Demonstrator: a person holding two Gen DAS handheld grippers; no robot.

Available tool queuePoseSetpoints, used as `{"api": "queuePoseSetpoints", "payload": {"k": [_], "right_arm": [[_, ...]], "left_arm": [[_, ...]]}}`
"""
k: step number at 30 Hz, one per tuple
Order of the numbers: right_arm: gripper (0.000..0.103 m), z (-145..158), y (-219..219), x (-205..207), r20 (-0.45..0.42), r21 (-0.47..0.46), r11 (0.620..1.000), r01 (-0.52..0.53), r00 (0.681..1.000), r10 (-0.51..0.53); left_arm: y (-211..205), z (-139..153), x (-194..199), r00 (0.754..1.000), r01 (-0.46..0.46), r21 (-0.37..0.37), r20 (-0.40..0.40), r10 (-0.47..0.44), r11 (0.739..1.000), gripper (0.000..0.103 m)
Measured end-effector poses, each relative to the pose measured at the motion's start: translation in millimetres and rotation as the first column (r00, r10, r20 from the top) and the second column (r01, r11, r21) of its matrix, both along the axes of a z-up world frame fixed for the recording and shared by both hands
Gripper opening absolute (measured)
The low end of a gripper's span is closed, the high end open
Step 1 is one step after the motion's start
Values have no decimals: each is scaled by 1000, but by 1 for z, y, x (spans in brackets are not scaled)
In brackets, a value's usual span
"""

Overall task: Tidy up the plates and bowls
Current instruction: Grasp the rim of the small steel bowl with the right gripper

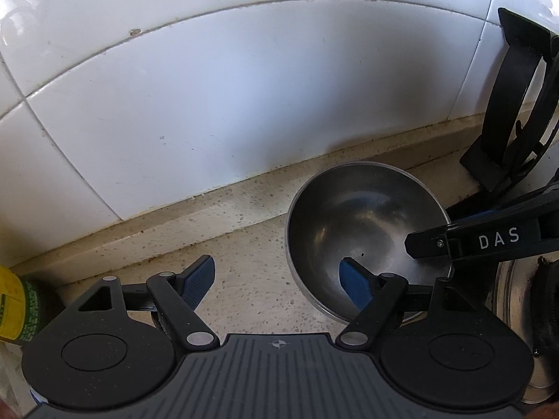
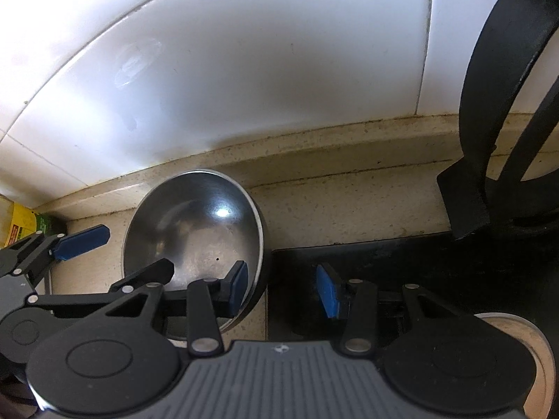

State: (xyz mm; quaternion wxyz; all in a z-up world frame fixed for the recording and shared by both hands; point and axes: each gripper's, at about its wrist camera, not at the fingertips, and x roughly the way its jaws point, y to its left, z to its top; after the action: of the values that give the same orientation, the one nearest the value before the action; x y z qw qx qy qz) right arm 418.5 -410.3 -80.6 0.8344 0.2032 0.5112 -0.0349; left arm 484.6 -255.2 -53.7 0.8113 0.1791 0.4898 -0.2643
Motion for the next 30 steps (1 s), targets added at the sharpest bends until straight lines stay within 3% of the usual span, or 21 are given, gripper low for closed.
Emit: {"api": "queuePoseSetpoints", "payload": {"k": [19,30], "right_arm": [[63,-2,-7,0,8,15,1000,-7,1000,7],[63,-3,-3,-1,17,27,999,-28,999,28]], "left_arm": [[-4,-15,6,999,-2,-5,-43,2,1000,80],[-4,-21,12,997,0,-25,-74,-2,1000,68]]}}
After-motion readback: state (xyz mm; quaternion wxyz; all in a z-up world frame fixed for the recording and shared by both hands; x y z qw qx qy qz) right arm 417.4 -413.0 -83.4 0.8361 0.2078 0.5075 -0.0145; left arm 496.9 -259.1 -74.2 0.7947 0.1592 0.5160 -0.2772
